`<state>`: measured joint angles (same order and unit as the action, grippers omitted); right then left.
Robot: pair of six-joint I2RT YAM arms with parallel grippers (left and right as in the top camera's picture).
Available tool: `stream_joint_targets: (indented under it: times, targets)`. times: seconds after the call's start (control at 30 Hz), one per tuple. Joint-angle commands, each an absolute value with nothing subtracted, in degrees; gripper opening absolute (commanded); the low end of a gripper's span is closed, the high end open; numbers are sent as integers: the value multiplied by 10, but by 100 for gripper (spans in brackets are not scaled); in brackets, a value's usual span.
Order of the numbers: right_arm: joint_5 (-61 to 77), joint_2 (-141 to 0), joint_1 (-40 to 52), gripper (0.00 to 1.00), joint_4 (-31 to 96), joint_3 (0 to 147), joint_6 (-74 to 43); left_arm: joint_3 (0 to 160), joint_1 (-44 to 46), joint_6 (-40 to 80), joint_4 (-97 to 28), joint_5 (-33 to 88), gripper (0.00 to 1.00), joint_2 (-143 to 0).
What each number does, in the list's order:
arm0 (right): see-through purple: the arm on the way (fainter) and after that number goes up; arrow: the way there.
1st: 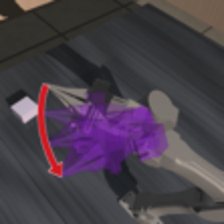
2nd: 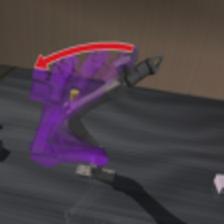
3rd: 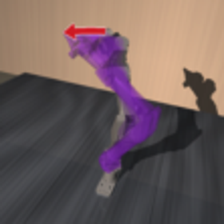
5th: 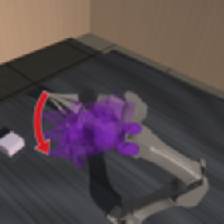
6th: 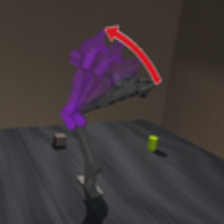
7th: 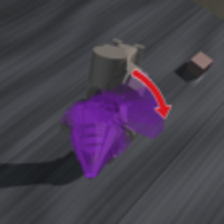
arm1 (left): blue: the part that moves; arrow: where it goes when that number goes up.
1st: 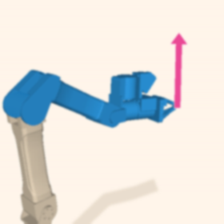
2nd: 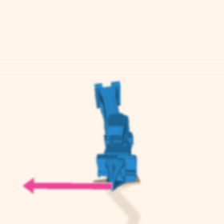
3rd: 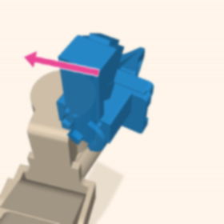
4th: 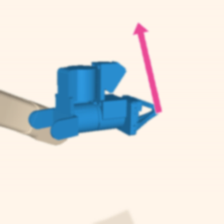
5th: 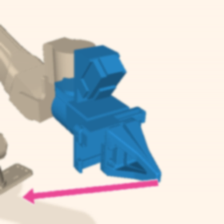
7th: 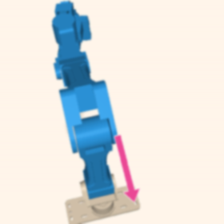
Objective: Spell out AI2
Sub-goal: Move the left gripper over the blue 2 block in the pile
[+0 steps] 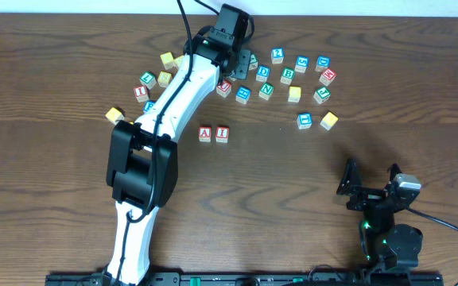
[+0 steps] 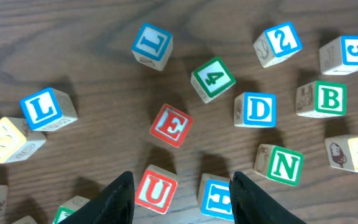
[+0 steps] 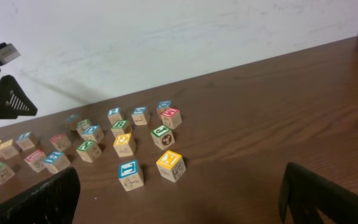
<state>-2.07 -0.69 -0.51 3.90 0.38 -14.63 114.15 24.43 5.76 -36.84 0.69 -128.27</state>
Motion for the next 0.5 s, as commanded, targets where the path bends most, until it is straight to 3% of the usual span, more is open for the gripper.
stream_joint_targets:
  times: [0.0,0.47]
  targets:
    - [-20,-3,-8,99,41,3,-150,1146,233,50,-358,-31,49,-1285]
    - [-20,-3,-8,99,41,3,-150,1146,212,50,-348,-39,49,-1285]
